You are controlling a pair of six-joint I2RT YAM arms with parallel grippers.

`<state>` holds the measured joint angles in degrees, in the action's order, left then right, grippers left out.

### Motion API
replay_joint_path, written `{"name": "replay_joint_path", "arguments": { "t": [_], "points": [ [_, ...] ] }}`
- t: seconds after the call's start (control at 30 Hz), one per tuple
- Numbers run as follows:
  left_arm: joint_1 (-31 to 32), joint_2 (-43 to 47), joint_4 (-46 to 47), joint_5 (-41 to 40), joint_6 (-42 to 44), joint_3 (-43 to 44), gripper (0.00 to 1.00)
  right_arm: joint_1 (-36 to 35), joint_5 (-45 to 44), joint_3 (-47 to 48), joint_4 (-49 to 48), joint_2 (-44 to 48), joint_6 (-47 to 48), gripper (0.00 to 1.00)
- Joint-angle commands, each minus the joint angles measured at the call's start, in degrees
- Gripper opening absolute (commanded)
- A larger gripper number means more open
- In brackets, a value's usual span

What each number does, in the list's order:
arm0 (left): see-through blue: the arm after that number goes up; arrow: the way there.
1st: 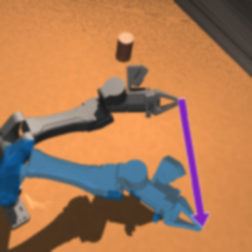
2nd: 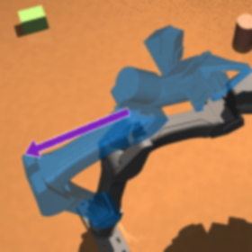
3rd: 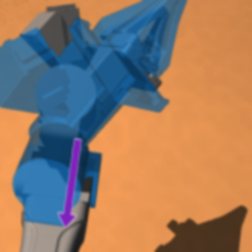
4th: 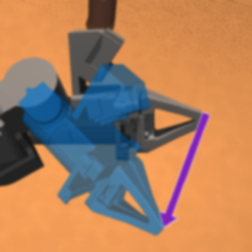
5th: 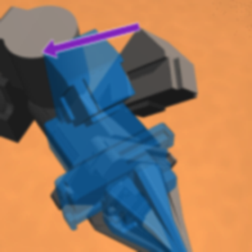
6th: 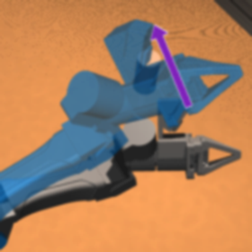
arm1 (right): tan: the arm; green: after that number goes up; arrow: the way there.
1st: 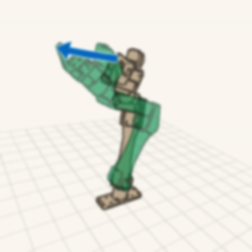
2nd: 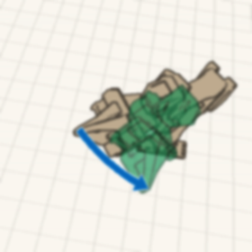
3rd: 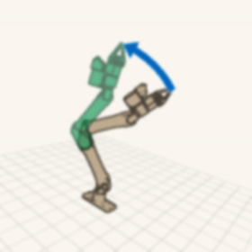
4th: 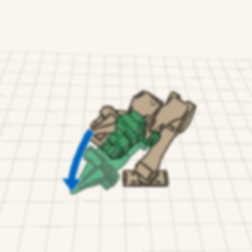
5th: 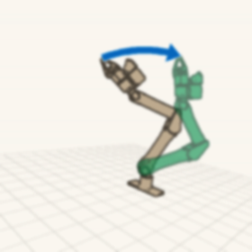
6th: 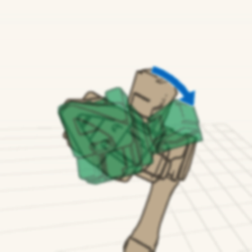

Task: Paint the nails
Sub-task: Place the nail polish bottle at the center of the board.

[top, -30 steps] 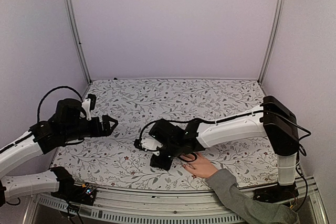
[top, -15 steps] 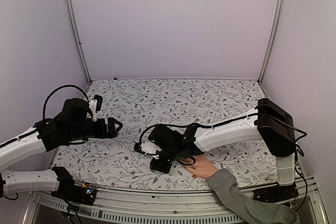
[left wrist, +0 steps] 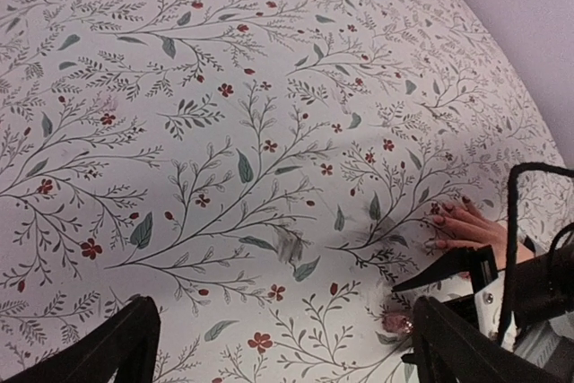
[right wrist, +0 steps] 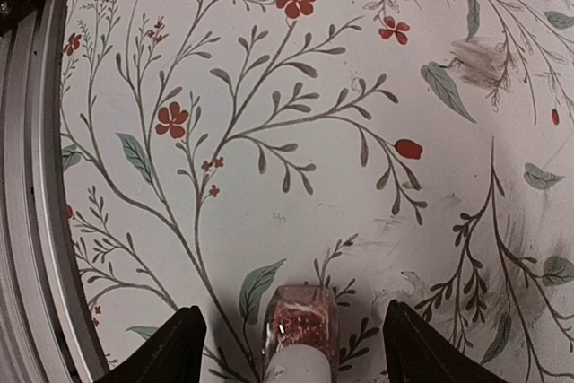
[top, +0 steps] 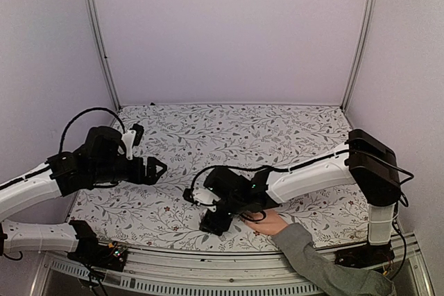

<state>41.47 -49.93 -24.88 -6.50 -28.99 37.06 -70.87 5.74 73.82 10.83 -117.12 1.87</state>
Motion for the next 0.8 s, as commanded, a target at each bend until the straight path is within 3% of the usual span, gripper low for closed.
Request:
{"name": "replay_joint_path", "arguments": {
  "t": [0.0,0.13,0.17,0.37,0.57,0.77],
  "points": [
    [1.77,-0.62,-1.92,3.51,4.91,3.52,1.0,-0.27,-0.05,-4.04,-5.68,7.26,-1.08,0.78],
    [3.33,-3.83,-3.26,6.02,8.68,6.21,1.0,0.31,0.45,-9.73,-10.17,13.18,-1.31,0.98],
    [3.88,-4.79,-3.39,6.06,9.35,6.93,1.0,0.42,0.5,-11.69,-12.52,15.31,-1.21,0.99],
    [9.48,-12.73,-4.8,9.63,14.3,11.85,1.0,3.02,4.66,-24.8,-21.57,26.63,-1.26,0.99],
    [20.11,-22.86,-7.48,9.57,21.32,17.51,1.0,7.11,9.48,-38.35,-32.26,38.83,-6.19,0.99],
    [21.73,-32.44,-9.97,14.38,25.68,22.32,0.95,10.12,11.33,-45.22,-38.01,45.92,-10.13,0.99]
  ]
}}
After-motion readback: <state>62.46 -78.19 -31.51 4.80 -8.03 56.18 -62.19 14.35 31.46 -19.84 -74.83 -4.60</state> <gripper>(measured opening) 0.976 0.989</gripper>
